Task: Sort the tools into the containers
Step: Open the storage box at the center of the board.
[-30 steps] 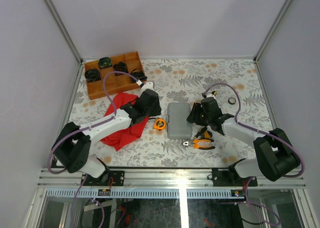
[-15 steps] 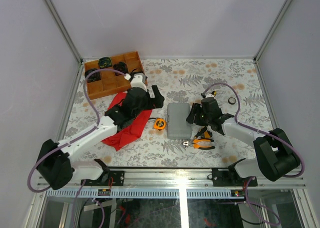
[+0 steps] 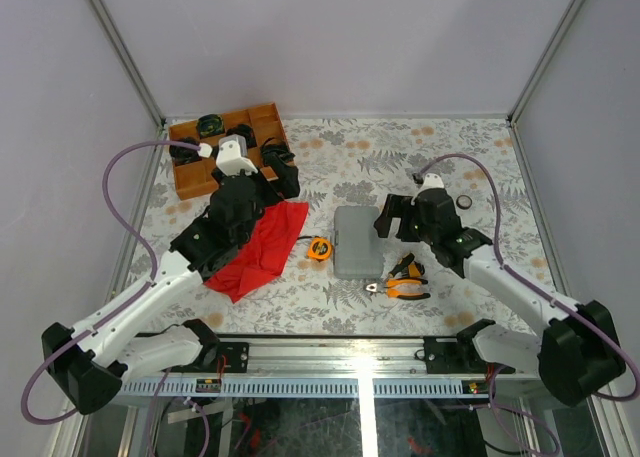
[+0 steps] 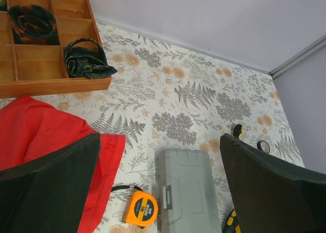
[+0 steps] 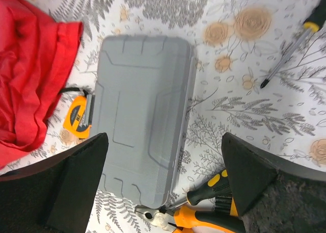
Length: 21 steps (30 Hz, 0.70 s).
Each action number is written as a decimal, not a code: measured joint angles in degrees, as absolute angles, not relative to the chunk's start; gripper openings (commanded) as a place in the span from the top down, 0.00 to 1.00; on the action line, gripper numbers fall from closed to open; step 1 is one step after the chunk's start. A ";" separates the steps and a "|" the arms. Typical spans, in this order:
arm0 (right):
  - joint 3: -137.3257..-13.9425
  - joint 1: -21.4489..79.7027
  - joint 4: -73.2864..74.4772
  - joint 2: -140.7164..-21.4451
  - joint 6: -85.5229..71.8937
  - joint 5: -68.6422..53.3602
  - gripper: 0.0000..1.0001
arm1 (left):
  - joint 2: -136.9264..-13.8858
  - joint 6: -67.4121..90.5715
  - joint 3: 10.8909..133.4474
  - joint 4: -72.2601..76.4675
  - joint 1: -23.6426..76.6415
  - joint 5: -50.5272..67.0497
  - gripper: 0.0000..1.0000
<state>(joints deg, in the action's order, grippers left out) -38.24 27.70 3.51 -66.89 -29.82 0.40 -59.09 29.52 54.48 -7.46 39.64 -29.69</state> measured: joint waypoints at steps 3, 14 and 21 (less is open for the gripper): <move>-38.37 27.70 3.07 -63.96 -29.30 2.59 0.01 | -59.16 29.65 54.48 -7.68 39.11 -29.61 0.00; -38.48 27.70 0.80 -66.96 -27.40 6.35 0.01 | -66.24 32.73 54.28 -8.34 37.10 -24.18 0.00; -39.72 27.68 0.30 -72.79 -27.51 3.60 0.01 | -72.84 34.13 54.28 -9.54 37.08 -20.36 0.00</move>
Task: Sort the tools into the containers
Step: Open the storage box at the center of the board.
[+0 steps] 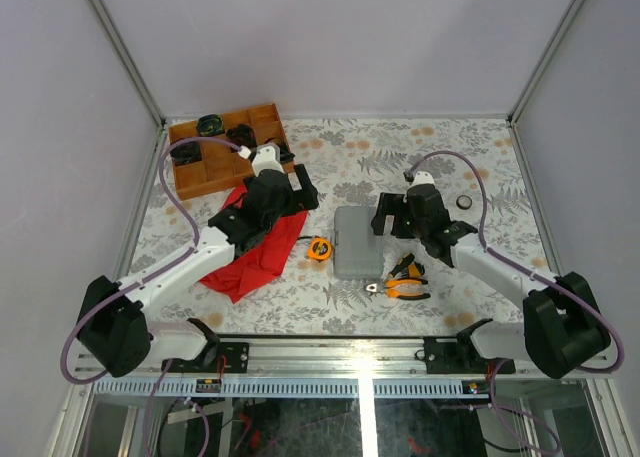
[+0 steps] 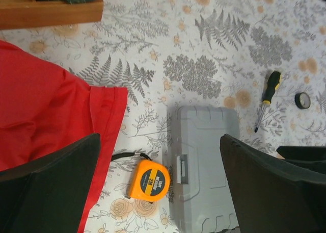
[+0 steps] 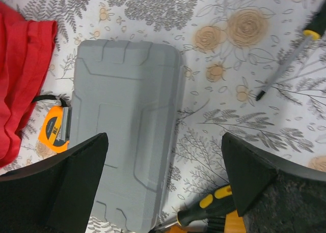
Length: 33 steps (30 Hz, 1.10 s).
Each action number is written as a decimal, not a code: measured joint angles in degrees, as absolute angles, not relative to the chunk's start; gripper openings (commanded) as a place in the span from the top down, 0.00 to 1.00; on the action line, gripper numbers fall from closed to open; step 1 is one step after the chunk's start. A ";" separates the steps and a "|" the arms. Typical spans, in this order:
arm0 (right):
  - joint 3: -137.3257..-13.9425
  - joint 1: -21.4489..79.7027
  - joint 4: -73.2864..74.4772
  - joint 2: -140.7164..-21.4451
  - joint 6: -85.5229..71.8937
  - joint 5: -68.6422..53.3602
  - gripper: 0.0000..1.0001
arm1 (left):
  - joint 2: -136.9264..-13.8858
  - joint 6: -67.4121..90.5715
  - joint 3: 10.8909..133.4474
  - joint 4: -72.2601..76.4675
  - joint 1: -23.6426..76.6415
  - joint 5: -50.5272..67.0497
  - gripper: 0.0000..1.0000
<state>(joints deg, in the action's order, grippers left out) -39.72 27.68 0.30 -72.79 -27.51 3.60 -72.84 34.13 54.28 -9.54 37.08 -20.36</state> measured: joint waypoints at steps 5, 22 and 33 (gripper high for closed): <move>-40.23 27.68 -1.98 -76.16 -28.42 1.10 0.01 | -74.67 35.42 52.77 -8.95 37.08 -17.98 0.00; -38.92 27.68 -7.22 -81.43 -31.09 -5.78 0.12 | -84.71 36.21 50.30 -1.67 37.08 -4.95 0.23; -37.95 27.68 -8.12 -84.58 -32.40 -7.03 0.17 | -87.55 36.16 48.18 1.63 37.08 -0.95 0.26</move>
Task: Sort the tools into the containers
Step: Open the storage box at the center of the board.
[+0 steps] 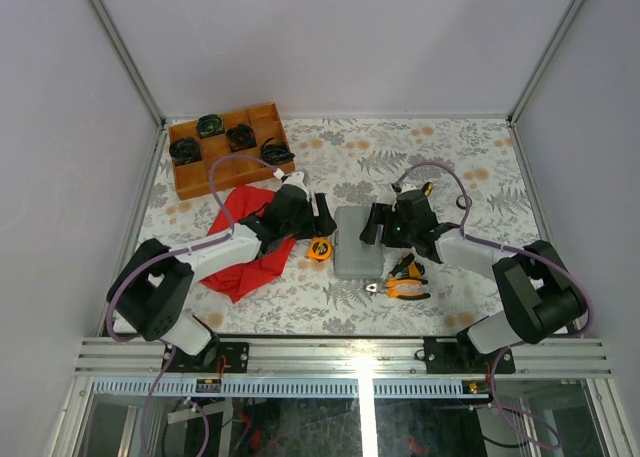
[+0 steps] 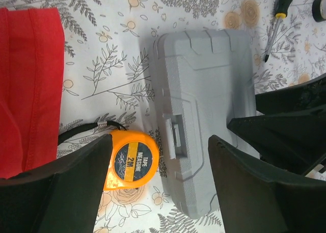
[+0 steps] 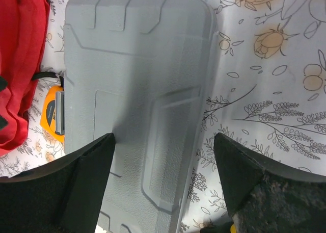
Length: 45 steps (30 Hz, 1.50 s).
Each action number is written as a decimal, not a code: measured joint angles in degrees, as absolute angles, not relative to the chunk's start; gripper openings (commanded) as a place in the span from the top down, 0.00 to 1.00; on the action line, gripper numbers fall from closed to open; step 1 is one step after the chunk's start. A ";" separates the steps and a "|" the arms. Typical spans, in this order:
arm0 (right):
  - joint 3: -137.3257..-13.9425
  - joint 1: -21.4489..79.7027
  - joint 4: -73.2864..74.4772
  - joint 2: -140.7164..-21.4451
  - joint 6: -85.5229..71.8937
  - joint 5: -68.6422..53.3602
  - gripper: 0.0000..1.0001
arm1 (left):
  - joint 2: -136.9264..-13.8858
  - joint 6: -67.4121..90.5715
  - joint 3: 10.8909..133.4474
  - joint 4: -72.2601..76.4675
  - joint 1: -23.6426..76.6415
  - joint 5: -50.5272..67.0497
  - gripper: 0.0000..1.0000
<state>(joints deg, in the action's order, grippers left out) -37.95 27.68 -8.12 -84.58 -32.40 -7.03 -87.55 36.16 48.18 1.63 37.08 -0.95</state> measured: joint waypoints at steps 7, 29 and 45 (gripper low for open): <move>-37.95 27.68 -10.87 -86.61 -34.06 -7.75 0.25 | -88.49 36.18 46.57 3.20 37.08 0.91 0.35; -38.13 27.53 -13.26 -88.09 -35.44 -8.56 0.29 | -94.87 36.77 46.92 5.65 37.08 6.09 0.75; -38.13 27.46 -13.37 -88.18 -35.46 -8.62 0.29 | -98.59 36.86 49.91 5.10 36.60 6.24 0.85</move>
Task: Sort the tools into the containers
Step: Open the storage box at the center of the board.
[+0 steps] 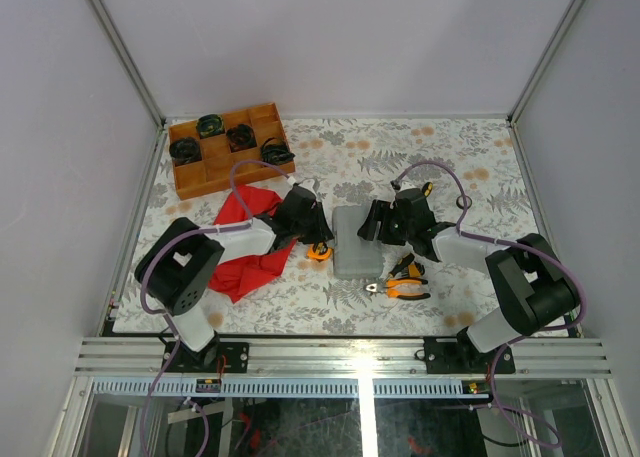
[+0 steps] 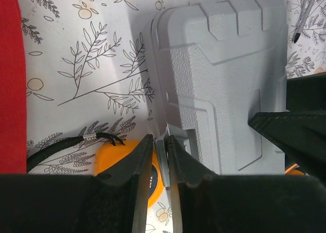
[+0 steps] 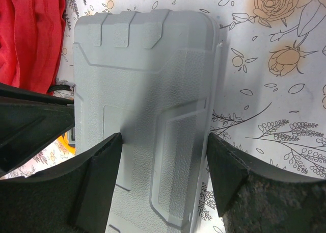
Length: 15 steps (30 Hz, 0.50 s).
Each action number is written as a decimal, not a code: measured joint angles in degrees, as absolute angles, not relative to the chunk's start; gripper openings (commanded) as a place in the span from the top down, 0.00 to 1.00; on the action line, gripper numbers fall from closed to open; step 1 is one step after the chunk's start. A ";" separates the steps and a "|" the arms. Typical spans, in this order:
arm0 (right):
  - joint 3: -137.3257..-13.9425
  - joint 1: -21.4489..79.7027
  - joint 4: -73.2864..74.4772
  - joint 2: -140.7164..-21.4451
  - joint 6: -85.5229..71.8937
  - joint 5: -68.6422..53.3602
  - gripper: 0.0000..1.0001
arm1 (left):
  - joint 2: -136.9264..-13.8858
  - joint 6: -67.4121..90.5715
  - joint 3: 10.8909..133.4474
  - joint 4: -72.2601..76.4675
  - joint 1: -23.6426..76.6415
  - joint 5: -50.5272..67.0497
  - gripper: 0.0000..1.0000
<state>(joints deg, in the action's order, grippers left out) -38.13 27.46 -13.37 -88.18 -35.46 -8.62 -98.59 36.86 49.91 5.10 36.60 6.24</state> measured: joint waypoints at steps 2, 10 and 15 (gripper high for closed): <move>-38.15 27.46 -13.37 -88.18 -35.44 -8.64 0.29 | -98.65 36.88 50.02 5.13 36.60 6.42 0.91; -38.20 27.46 -13.19 -88.07 -35.42 -8.56 0.28 | -98.70 37.54 50.39 4.82 36.60 6.72 1.00; -38.17 27.46 -9.56 -85.71 -33.65 -7.66 0.20 | -98.48 37.67 50.46 4.71 36.67 6.92 1.00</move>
